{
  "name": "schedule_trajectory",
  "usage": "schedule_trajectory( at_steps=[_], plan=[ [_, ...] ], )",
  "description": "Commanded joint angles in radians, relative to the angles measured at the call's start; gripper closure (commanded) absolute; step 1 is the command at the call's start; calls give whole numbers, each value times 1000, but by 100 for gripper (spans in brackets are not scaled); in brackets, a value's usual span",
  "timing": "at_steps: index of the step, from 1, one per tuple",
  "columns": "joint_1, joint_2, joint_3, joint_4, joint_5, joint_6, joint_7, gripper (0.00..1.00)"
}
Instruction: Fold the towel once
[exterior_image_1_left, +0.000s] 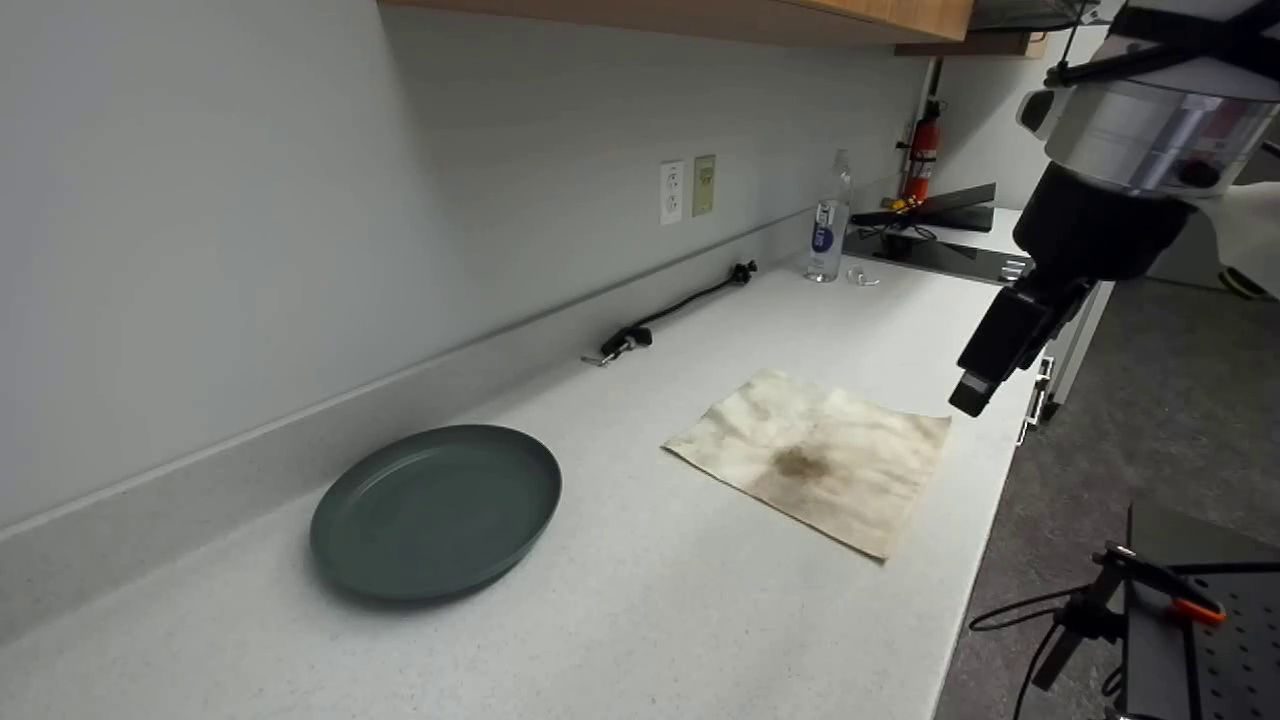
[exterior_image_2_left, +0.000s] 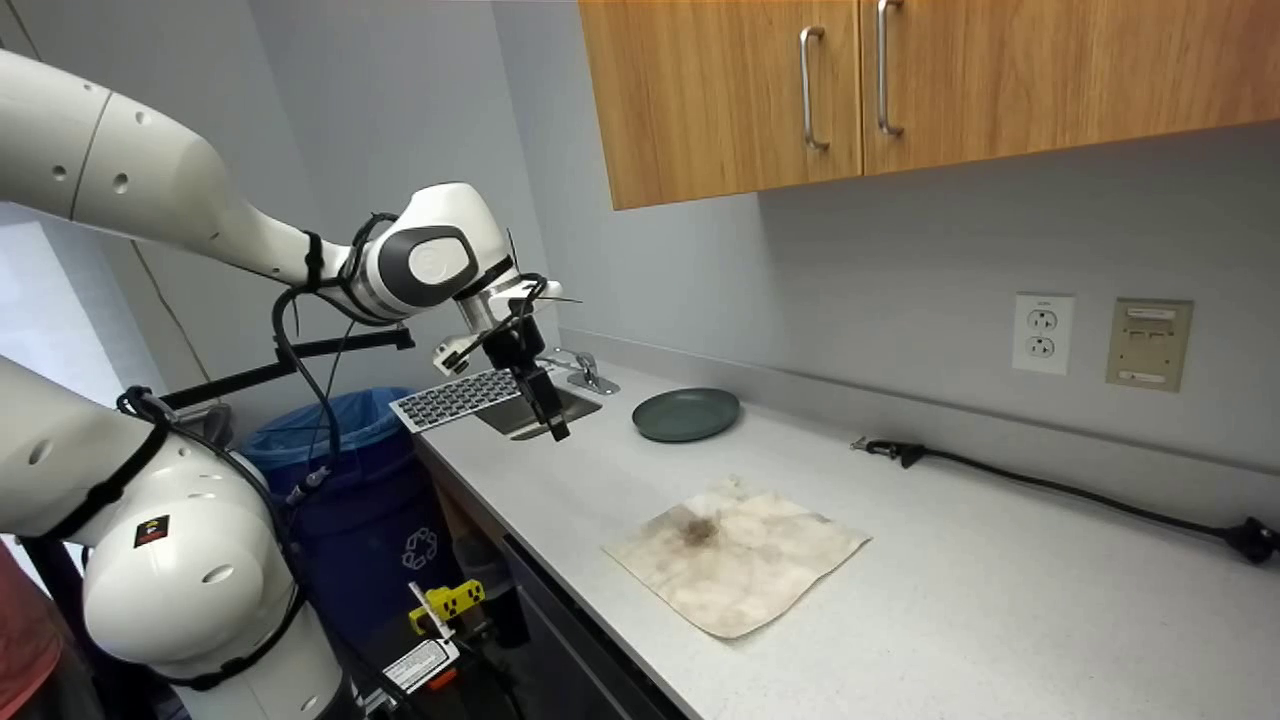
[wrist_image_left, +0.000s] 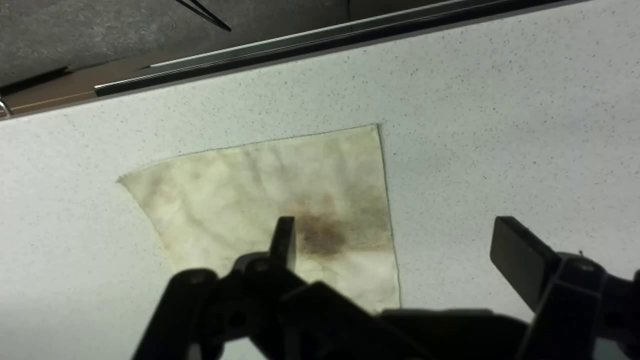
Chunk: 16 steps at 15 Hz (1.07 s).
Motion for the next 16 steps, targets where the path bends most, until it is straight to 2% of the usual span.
schedule_trajectory(
  at_steps=[1, 10, 16],
  plan=[
    [17, 3, -18, 1, -13, -3, 9, 0],
    [14, 54, -35, -18, -3, 54, 10, 0],
    [-14, 163, -26, -60, -26, 210, 62, 0]
  ],
)
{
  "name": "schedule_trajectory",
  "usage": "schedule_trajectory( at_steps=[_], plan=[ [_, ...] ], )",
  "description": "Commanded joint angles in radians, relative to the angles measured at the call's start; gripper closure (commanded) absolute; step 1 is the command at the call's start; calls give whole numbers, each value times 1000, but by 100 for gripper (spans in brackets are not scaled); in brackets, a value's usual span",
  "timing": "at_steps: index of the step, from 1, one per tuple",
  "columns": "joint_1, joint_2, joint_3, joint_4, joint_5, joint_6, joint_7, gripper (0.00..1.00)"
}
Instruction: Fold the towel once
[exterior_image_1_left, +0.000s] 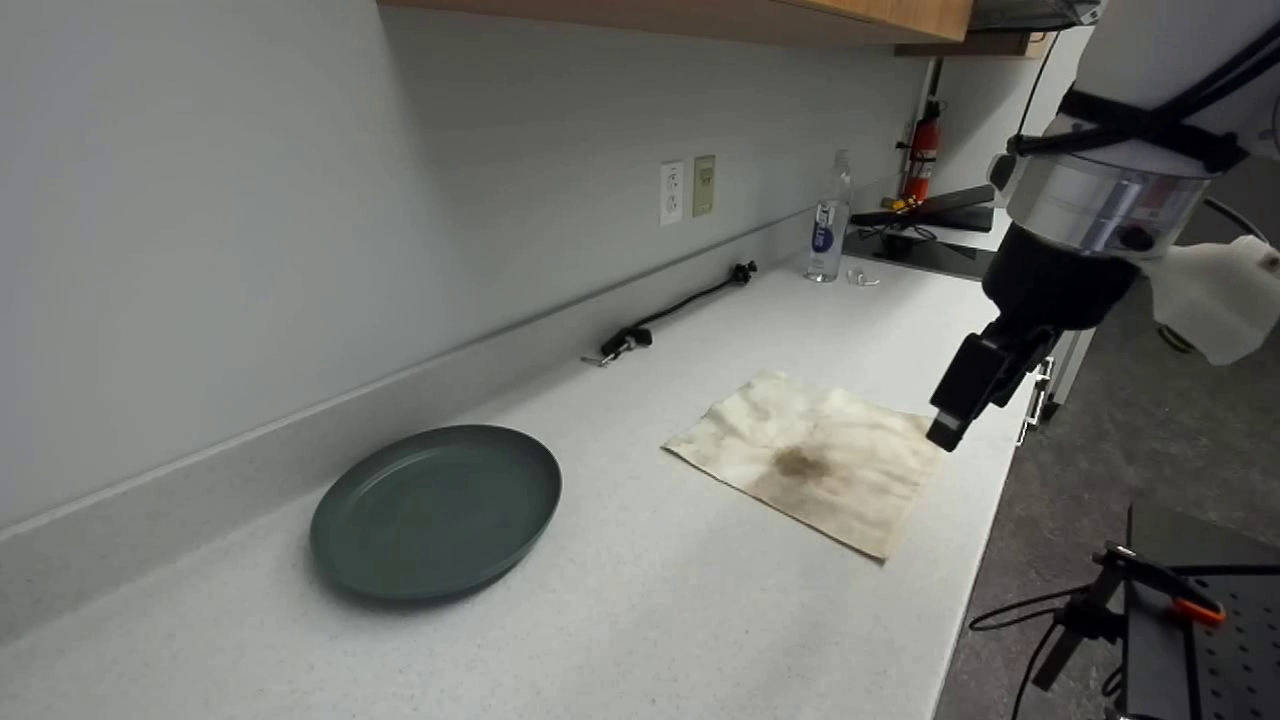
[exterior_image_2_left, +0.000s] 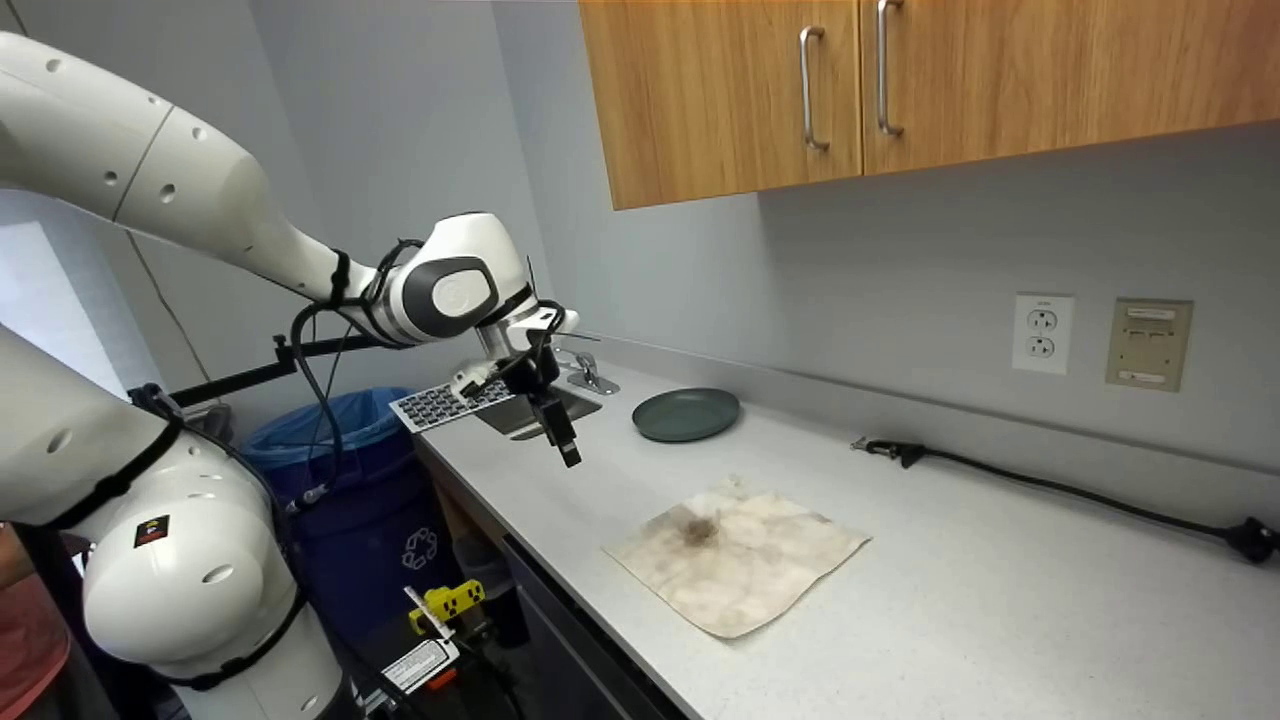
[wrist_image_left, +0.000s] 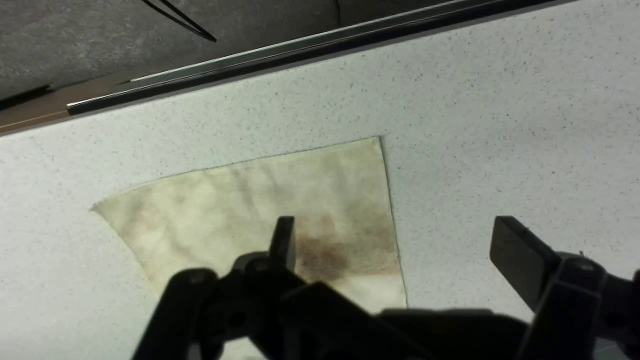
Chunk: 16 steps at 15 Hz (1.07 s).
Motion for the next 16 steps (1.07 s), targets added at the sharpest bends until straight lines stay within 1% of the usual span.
schedule_trajectory(
  at_steps=[1, 3, 5, 9, 12, 16],
  plan=[
    [-23, 99, 8, -8, -35, 108, 65, 0],
    [-35, 146, 15, -18, -59, 150, 97, 0],
    [-55, 196, 19, -18, -109, 180, 141, 0],
    [-94, 308, 9, 5, -253, 218, 257, 0],
    [-95, 394, -13, 42, -344, 229, 361, 0],
    [-64, 509, -71, 109, -427, 234, 508, 0]
  ],
)
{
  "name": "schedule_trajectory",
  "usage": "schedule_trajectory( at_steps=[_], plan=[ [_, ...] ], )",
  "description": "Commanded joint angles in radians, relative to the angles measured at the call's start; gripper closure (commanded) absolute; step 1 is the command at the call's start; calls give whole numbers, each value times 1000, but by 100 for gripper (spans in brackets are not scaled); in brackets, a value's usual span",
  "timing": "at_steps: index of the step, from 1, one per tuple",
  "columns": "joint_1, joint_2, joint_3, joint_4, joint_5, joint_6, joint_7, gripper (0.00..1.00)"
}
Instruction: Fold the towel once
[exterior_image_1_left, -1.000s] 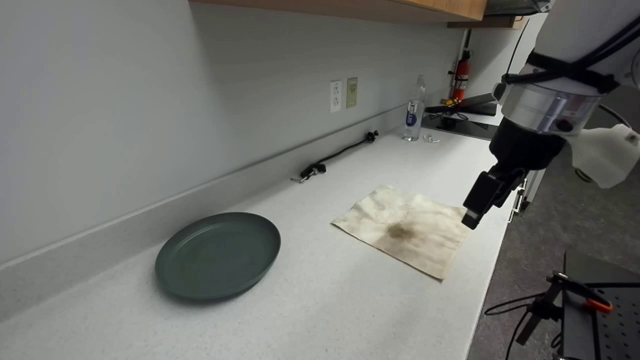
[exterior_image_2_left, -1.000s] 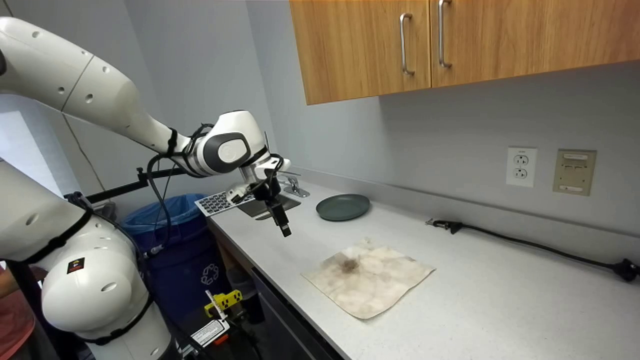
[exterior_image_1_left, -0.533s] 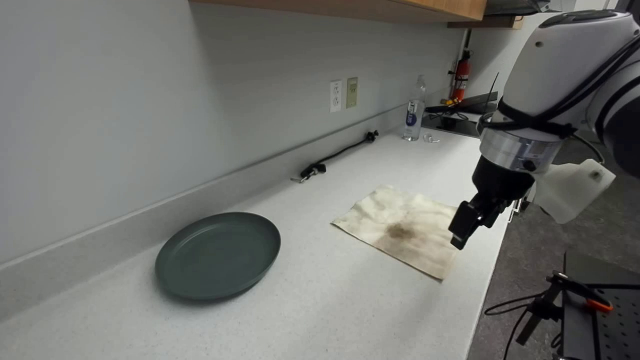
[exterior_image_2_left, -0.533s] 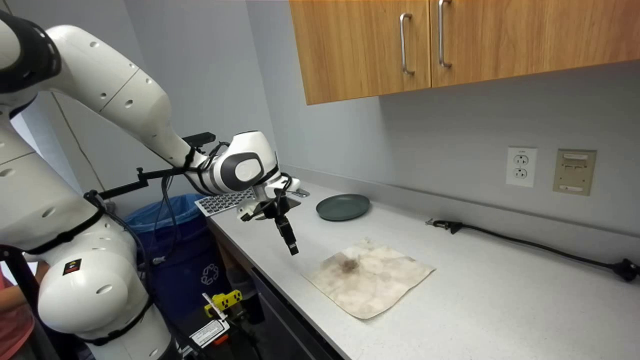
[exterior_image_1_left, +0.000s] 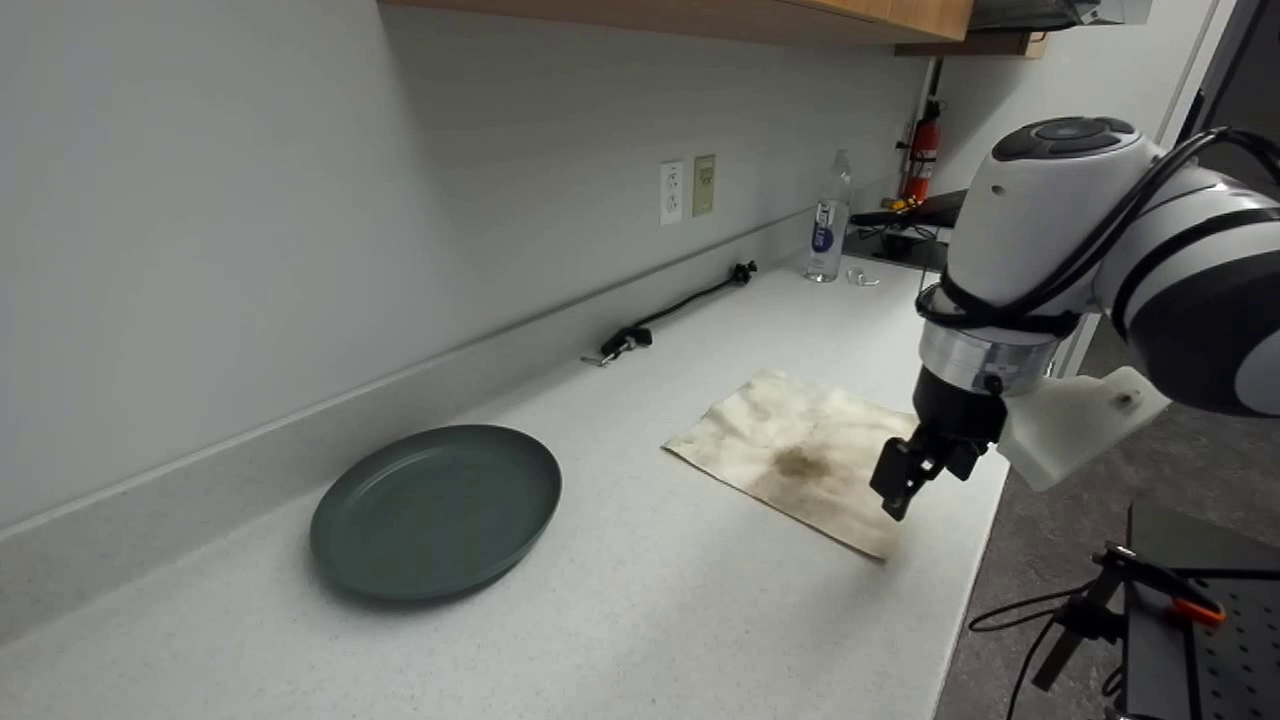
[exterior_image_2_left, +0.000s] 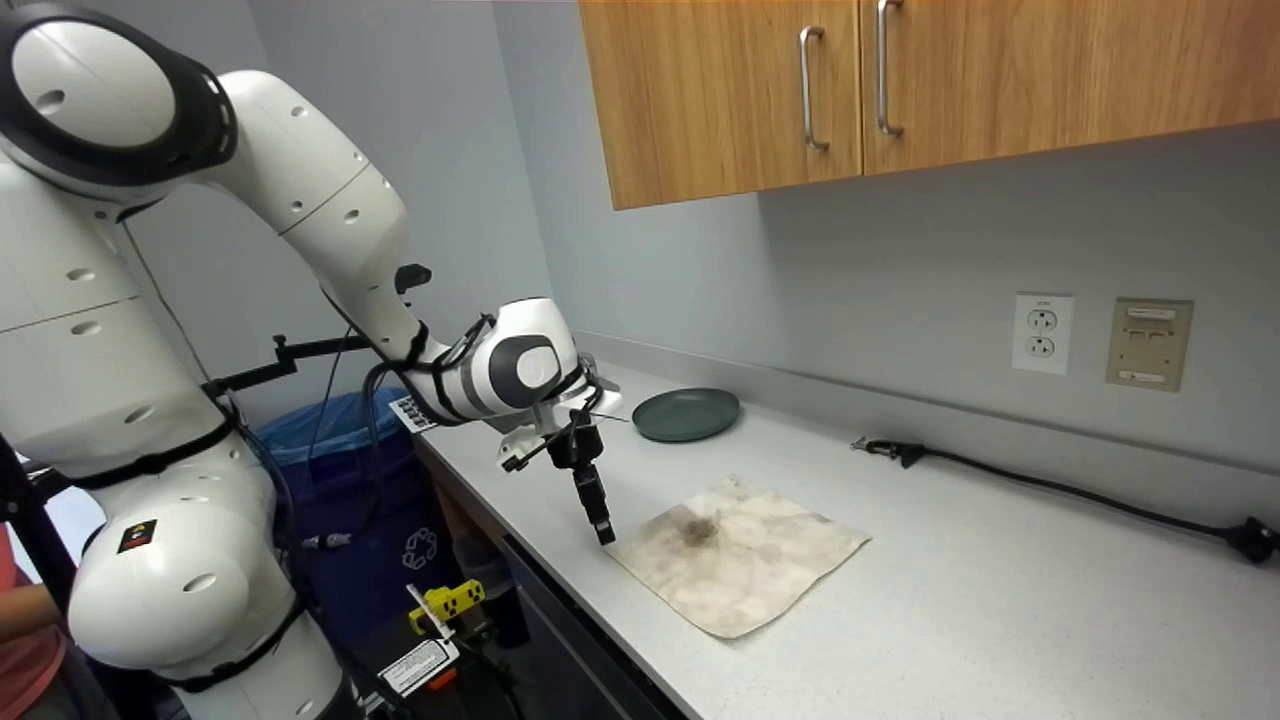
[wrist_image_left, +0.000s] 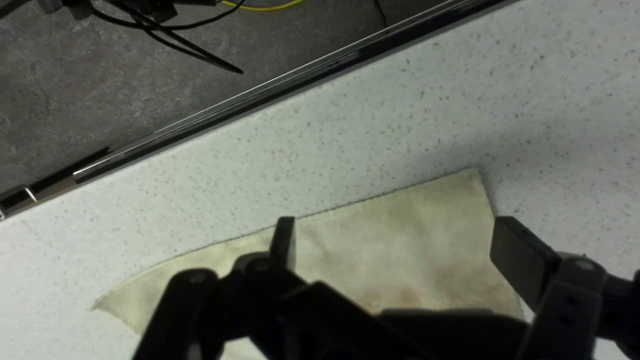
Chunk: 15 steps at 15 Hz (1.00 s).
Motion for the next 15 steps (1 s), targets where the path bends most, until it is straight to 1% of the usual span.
schedule_trajectory(
  at_steps=[1, 3, 5, 6, 7, 8, 10, 15],
  plan=[
    [30, 140, -64, 89, -71, 26, 129, 0],
    [57, 195, -104, 127, -75, 30, 169, 0],
    [89, 243, -140, 164, -51, 34, 192, 0],
    [104, 261, -154, 179, -19, 33, 192, 0],
    [114, 194, -166, 130, -22, 4, 145, 0],
    [125, 216, -178, 146, -18, 5, 153, 0],
    [136, 242, -188, 165, -15, 5, 161, 0],
    [139, 247, -189, 170, -14, 6, 166, 0]
  ],
)
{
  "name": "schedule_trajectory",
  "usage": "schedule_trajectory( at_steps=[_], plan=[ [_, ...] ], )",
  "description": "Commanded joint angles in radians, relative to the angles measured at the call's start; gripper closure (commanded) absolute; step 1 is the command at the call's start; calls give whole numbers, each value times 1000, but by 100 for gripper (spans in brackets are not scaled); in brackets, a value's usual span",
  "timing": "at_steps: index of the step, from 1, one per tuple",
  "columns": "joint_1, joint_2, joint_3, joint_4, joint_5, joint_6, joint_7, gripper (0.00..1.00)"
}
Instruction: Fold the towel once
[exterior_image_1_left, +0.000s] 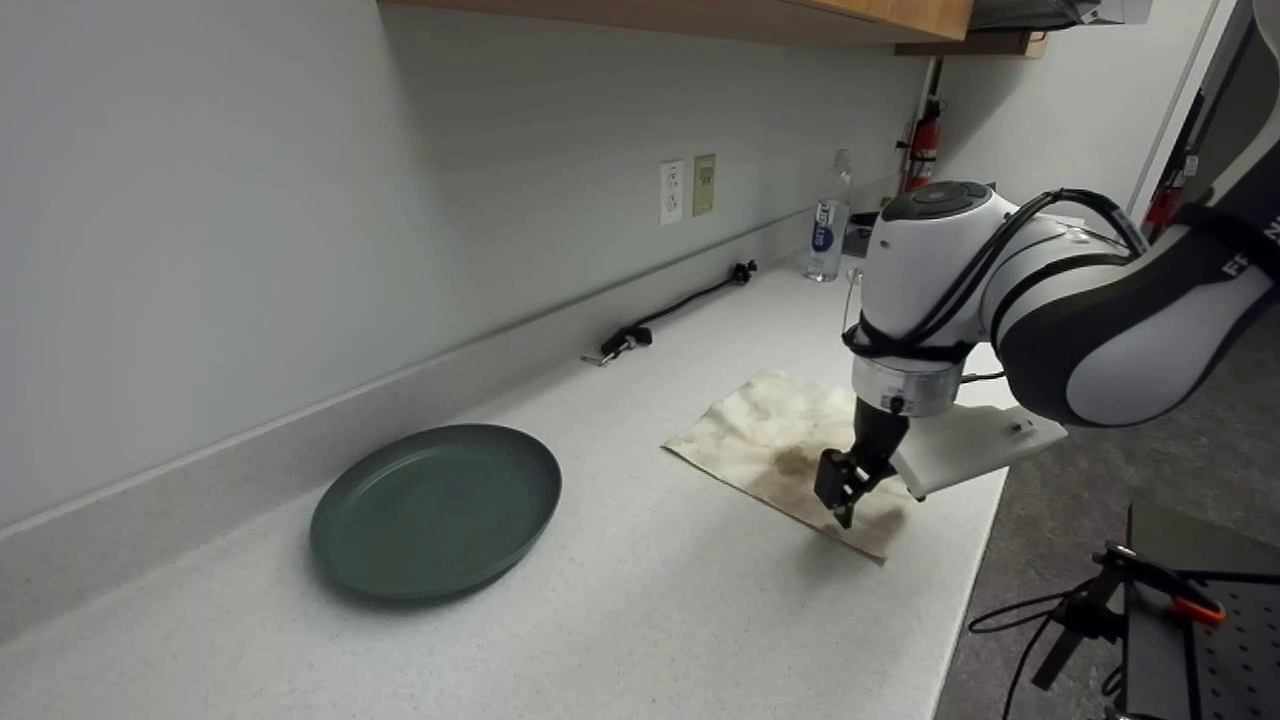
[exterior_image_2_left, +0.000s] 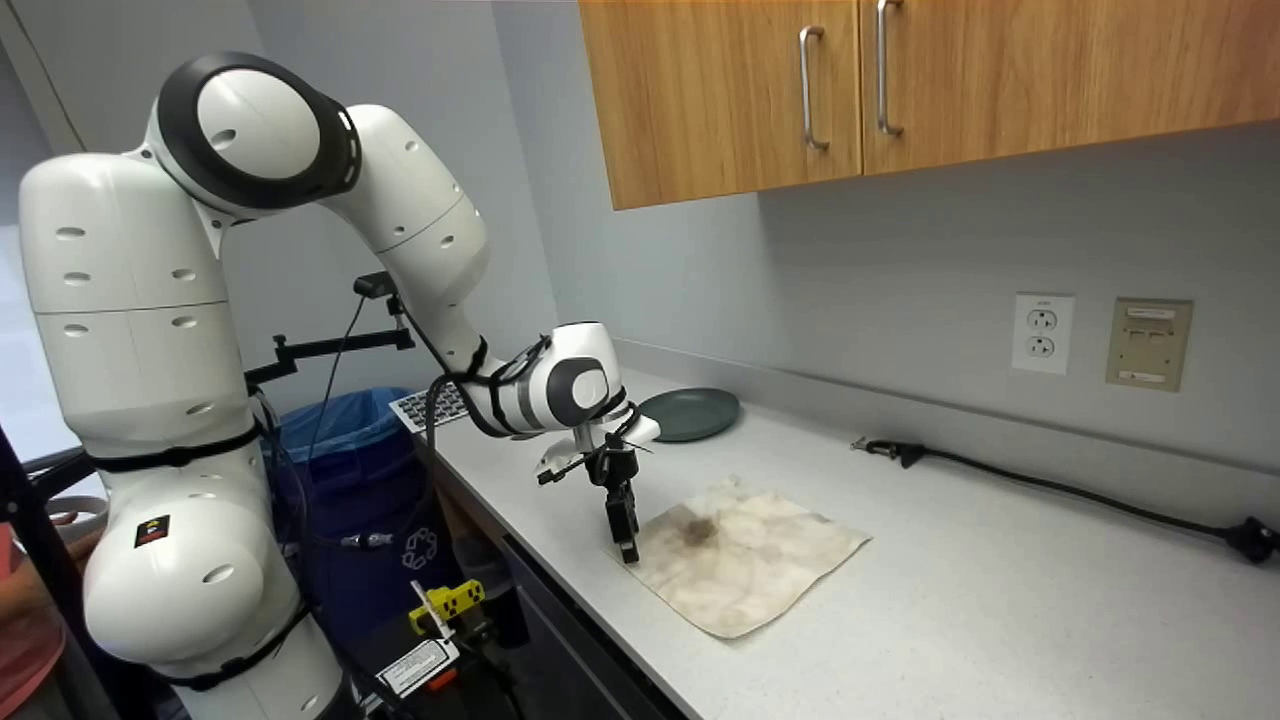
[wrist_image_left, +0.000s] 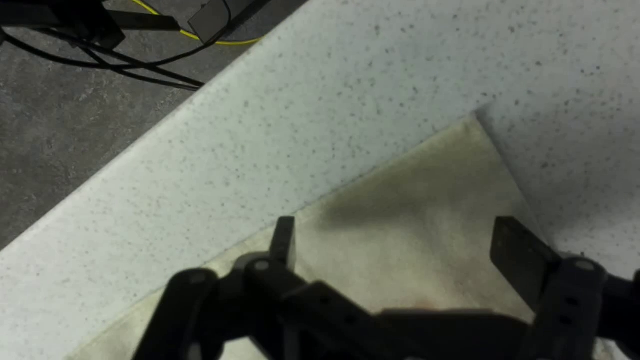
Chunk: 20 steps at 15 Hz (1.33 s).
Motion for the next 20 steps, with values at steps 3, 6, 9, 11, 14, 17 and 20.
schedule_trajectory(
  at_steps=[3, 6, 9, 11, 14, 17, 20],
  plan=[
    [56, -2, -56, -1, 31, 6, -26, 0],
    [70, -23, -60, -12, 90, 27, -46, 0],
    [69, -19, -48, -14, 190, 46, -111, 0],
    [74, -8, -53, -12, 227, 62, -142, 0],
    [77, 29, -71, 1, 230, 115, -167, 0],
    [74, 68, -85, 12, 255, 172, -184, 0],
    [75, 105, -92, 4, 303, 206, -221, 0]
  ],
)
